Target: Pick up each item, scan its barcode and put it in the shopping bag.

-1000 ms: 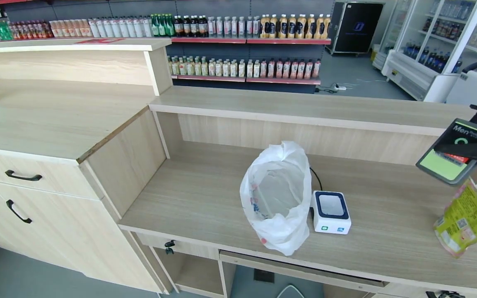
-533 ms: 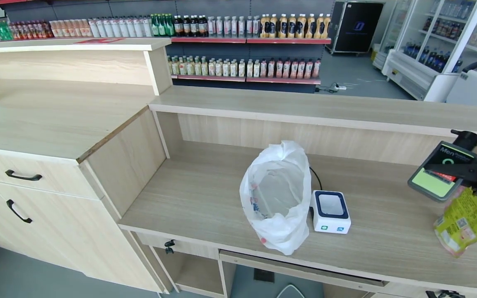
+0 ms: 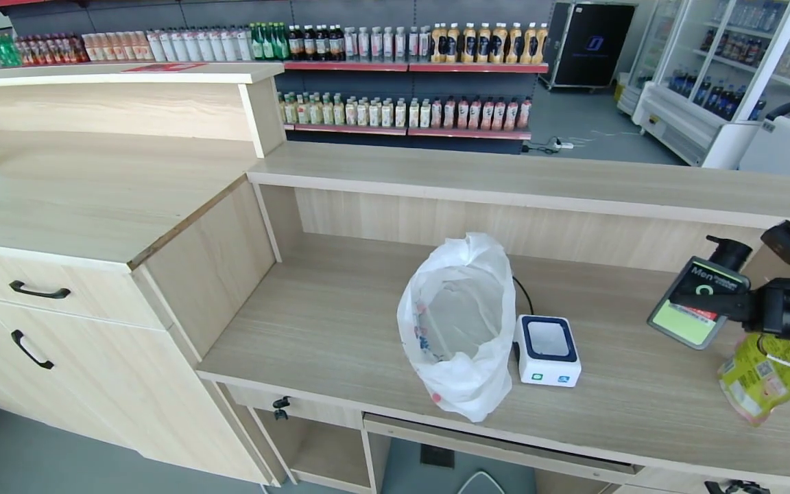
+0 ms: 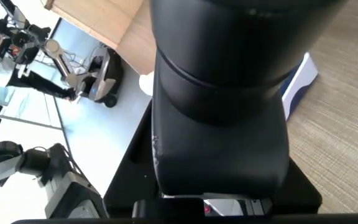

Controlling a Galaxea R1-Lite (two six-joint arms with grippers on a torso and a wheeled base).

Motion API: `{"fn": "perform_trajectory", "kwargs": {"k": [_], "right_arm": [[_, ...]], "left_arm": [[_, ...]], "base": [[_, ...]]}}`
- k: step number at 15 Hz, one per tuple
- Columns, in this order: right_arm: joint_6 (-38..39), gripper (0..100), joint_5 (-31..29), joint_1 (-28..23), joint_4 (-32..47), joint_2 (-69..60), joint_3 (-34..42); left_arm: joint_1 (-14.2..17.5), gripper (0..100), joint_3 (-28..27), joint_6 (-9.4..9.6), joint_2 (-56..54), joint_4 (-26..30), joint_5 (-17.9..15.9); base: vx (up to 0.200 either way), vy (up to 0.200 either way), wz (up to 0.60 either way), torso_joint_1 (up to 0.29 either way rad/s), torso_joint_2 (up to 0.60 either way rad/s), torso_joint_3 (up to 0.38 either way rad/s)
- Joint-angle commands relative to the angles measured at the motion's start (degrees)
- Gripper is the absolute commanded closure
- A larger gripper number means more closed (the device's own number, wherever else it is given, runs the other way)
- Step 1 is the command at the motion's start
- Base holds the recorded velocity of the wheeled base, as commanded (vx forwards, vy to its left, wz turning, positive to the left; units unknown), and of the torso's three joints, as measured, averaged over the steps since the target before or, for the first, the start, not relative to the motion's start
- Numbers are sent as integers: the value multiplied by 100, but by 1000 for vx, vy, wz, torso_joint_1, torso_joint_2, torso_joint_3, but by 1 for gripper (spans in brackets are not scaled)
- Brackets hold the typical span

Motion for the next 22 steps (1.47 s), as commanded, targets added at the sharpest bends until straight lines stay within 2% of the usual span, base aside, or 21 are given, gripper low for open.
{"fn": "perform_trajectory", "kwargs": {"k": [1, 5, 9, 19, 22], "right_arm": [[-127, 100, 1, 155, -12, 177, 8], [-452, 100, 1, 225, -30, 467, -36], [-417, 100, 1, 287, -267, 660, -168], [-434, 100, 1, 498, -267, 853, -361], [-285, 100, -78, 454, -118, 432, -194]], "left_arm": [[0, 0, 0, -1, 6, 0, -4], [0, 0, 0, -1, 6, 0, -4], [0, 0, 0, -1, 6, 0, -4], [0, 0, 0, -1, 6, 0, 5], [0, 0, 0, -1, 6, 0, -4]], "base": [[0, 0, 0, 0, 0, 0], [0, 0, 0, 0, 0, 0], [0, 0, 0, 0, 0, 0], [0, 0, 0, 0, 0, 0], [0, 0, 0, 0, 0, 0]]}}
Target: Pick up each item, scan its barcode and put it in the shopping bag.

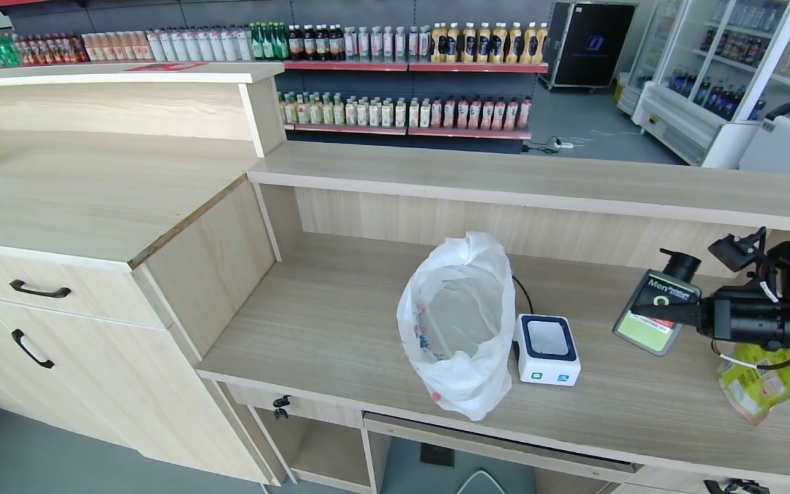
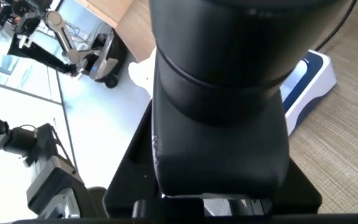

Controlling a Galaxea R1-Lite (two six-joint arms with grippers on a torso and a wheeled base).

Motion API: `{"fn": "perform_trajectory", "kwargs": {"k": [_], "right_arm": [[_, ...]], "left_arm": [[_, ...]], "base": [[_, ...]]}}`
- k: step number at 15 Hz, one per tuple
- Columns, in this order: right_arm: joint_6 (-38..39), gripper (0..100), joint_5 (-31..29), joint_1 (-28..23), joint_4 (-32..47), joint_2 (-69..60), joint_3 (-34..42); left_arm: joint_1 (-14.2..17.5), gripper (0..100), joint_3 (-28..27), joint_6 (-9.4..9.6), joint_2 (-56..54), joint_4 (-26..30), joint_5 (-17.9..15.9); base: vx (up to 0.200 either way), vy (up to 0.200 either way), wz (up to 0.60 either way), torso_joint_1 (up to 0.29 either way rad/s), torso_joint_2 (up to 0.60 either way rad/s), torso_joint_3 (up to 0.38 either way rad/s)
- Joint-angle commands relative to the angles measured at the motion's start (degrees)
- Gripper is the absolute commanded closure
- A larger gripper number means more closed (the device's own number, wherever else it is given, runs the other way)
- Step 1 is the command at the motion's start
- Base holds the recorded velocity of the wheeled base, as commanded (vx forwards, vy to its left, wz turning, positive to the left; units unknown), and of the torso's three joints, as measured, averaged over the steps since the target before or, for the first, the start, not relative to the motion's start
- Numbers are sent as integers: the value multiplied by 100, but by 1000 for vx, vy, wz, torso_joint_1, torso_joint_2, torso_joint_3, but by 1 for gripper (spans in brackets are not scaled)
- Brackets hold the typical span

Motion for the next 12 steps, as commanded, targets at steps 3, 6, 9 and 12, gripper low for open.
{"fn": "perform_trajectory", "kwargs": {"k": [3, 6, 9, 12], "right_arm": [[1192, 100, -1556, -131, 281, -2480, 459], [1411, 100, -4685, -96, 202, -4062, 1162], [1464, 100, -8130, 845, 167, -3992, 1285], [1772, 100, -8420, 1574, -404, -3790, 1321]], "left_arm": [[0, 0, 0, -1, 6, 0, -4], [0, 0, 0, -1, 6, 0, -4], [0, 0, 0, -1, 6, 0, -4], [0, 0, 0, -1, 6, 0, -4]], "base": [[0, 0, 0, 0, 0, 0], [0, 0, 0, 0, 0, 0], [0, 0, 0, 0, 0, 0], [0, 0, 200, -1, -1, 2]]}}
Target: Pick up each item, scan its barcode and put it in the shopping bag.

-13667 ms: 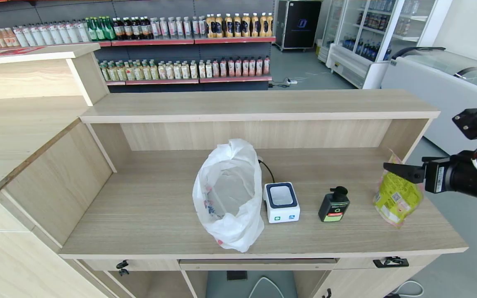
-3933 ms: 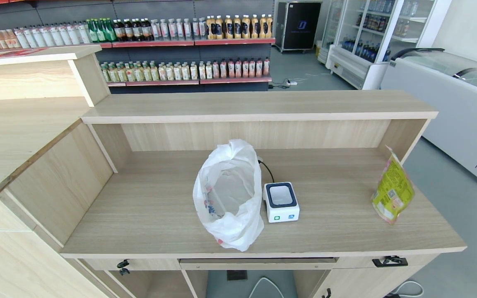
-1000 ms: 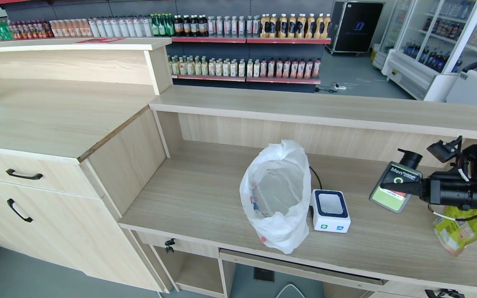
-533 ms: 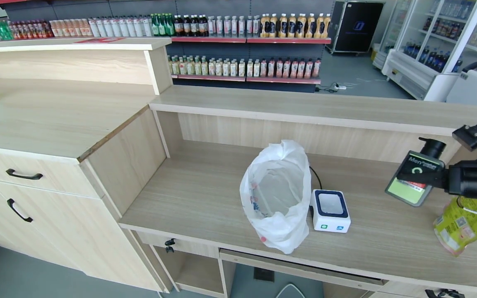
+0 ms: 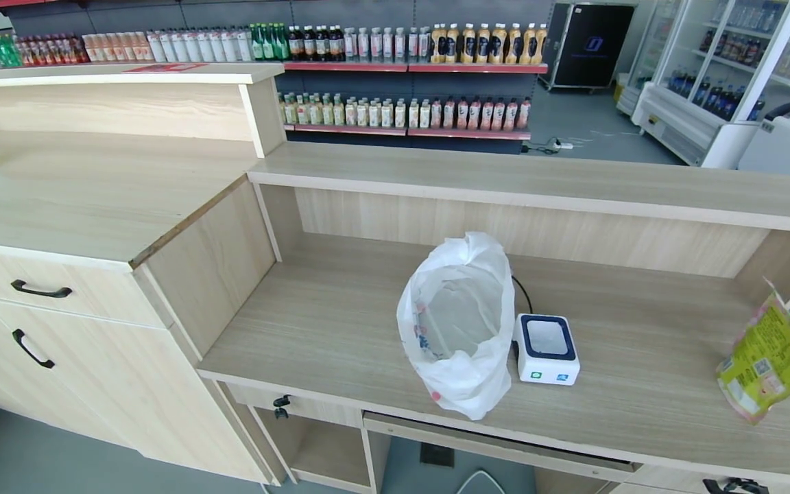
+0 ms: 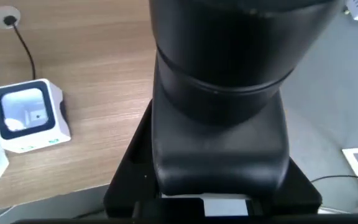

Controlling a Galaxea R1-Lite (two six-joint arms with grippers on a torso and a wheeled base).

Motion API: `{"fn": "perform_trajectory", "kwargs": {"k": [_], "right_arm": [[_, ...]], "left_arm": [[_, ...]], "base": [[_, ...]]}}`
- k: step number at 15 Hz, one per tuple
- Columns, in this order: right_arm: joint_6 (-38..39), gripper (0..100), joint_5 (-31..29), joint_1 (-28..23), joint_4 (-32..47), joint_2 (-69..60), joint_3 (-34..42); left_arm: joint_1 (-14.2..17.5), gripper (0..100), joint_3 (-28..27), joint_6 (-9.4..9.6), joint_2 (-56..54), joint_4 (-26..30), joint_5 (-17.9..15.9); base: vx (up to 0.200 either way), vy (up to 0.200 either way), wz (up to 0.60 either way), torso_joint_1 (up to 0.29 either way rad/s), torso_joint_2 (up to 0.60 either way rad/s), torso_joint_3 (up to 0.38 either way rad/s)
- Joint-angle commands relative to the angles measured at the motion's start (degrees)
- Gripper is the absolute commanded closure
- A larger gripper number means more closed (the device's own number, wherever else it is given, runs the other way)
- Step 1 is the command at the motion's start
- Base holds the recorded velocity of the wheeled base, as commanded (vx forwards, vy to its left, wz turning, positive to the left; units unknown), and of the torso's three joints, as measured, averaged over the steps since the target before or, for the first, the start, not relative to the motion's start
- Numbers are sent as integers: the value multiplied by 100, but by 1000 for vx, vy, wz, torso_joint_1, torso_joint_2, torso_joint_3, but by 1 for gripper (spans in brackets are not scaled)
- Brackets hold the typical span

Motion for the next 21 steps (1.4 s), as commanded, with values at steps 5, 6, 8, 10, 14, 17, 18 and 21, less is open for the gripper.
{"fn": "perform_trajectory", "kwargs": {"k": [5, 6, 8, 10, 14, 17, 18, 21], "right_arm": [[123, 100, 834, 835, -1893, 1497, -186], [105, 100, 1370, 783, -2341, 1971, -169], [26, 100, 1897, 633, -2877, 2683, -204], [-360, 100, 1968, 501, -2992, 3176, -169], [-536, 100, 1985, 484, -3132, 3729, -28], [-738, 100, 2609, 493, -3607, 4283, -160], [-738, 100, 2820, 501, -3756, 4380, -221], [-747, 100, 3550, 537, -4248, 4802, -450]], "left_arm": [[-2, 0, 0, -1, 6, 0, 5], [-2, 0, 0, -1, 6, 0, -4], [-2, 0, 0, -1, 6, 0, 5], [-2, 0, 0, -1, 6, 0, -4], [-2, 0, 0, -1, 6, 0, 5], [-2, 0, 0, -1, 6, 0, 5], [-2, 0, 0, -1, 6, 0, 5], [-2, 0, 0, -1, 6, 0, 5]], "base": [[0, 0, 600, 1, 2, 2], [0, 0, 0, 0, 0, 0], [0, 0, 0, 0, 0, 0], [0, 0, 0, 0, 0, 0], [0, 0, 0, 0, 0, 0], [0, 0, 0, 0, 0, 0], [0, 0, 0, 0, 0, 0], [0, 0, 0, 0, 0, 0]]}}
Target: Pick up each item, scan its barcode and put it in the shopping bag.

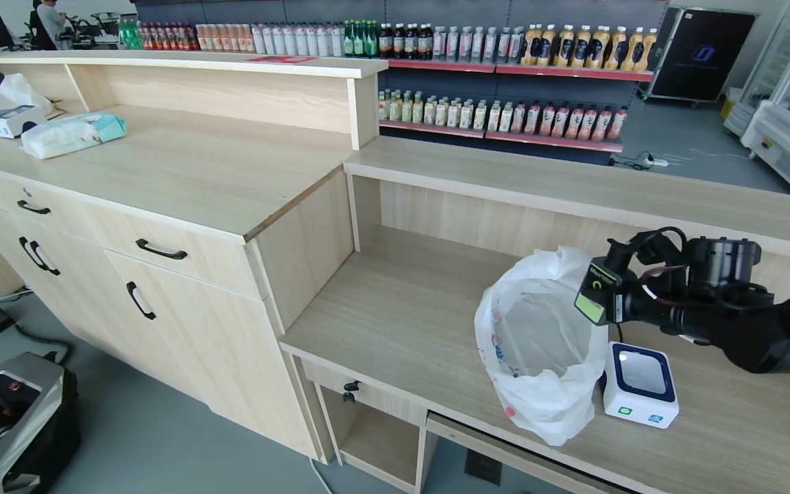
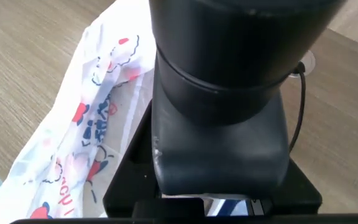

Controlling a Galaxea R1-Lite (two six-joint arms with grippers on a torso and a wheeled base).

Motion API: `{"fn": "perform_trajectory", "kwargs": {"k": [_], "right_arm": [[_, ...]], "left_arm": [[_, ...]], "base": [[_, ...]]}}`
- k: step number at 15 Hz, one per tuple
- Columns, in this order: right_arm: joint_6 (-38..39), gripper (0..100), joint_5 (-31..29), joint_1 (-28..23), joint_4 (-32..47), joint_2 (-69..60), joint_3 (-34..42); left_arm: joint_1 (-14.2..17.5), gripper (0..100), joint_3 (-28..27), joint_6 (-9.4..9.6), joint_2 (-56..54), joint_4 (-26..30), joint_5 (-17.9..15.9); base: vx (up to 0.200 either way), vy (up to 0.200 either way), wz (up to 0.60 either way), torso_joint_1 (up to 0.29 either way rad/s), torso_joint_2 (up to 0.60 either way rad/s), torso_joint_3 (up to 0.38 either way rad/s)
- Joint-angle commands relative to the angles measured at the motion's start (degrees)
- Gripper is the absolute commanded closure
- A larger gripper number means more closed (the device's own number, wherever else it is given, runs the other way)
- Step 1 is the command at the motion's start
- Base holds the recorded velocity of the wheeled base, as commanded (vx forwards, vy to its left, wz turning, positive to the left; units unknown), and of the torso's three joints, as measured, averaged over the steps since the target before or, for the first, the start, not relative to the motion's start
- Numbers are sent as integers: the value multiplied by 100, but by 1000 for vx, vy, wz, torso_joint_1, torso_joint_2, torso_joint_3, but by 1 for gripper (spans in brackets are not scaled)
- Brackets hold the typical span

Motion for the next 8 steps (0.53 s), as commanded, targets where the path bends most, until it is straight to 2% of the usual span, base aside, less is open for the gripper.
{"fn": "perform_trajectory", "kwargs": {"k": [1, 5, 8], "right_arm": [[-6, 100, 82, 41, -205, 472, -164], [-120, 100, 126, 59, -741, 1123, -393], [-129, 100, 609, 120, -1022, 1377, -533]], "left_arm": [[0, 0, 0, -1, 6, 0, 5], [0, 0, 0, -1, 6, 0, -4], [0, 0, 0, -1, 6, 0, -4]], "base": [[0, 0, 0, 0, 0, 0], [0, 0, 0, 0, 0, 0], [0, 0, 0, 0, 0, 0]]}}
